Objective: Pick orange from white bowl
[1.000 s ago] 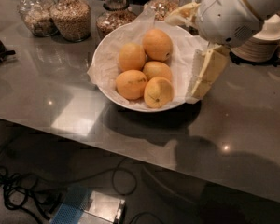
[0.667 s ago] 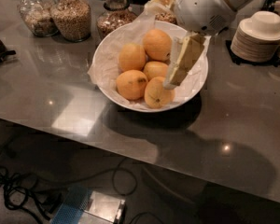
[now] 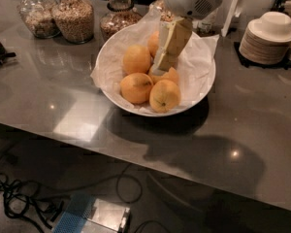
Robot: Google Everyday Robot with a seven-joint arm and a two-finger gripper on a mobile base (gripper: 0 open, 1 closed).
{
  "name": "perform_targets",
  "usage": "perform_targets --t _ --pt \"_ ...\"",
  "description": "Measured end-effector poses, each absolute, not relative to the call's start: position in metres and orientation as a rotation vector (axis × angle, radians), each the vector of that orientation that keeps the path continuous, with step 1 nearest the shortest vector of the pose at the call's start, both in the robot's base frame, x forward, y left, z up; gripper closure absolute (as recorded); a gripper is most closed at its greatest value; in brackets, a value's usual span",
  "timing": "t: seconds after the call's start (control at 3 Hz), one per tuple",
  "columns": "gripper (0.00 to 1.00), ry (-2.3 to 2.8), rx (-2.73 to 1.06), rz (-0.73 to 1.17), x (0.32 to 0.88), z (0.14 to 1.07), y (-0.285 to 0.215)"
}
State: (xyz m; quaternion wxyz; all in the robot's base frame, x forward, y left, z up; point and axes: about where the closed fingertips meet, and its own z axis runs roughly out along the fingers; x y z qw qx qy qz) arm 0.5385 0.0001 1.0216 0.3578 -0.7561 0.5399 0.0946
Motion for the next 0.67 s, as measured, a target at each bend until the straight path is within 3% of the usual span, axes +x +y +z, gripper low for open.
perform_targets --t 0.67 --pt "0.00 1.180 -2.068 0.359 0.624 0.989 -0.019"
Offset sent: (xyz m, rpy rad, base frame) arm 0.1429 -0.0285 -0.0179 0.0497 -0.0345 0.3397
